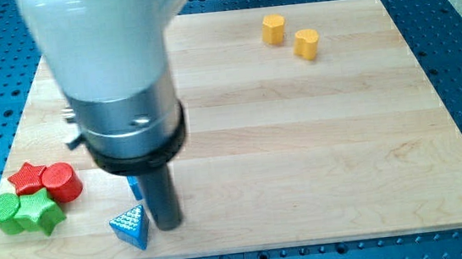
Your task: Move the cube towards the top center of the board
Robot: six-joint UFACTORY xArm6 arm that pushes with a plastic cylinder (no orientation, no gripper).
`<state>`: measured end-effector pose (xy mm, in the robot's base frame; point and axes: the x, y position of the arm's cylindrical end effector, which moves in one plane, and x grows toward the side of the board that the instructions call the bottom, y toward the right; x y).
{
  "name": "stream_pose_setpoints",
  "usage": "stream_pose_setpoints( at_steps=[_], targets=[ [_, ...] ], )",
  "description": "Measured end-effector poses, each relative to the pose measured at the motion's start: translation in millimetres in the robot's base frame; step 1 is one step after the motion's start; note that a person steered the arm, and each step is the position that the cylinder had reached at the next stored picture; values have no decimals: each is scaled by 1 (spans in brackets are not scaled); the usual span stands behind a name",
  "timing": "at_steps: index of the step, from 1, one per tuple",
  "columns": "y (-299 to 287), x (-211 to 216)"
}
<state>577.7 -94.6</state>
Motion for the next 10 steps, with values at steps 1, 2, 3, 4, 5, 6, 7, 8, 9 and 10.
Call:
stream_pose_setpoints(
  at_steps=[1, 2, 3, 4, 5, 6, 7, 8, 9, 10],
  targets=[
    [-2, -86],
    [7, -66],
    [-35, -30],
    [-31, -94],
    [-16, -109],
    [-46, -125],
    [43, -187],
    [66, -230],
    [67, -247],
    [112, -166]
  ],
)
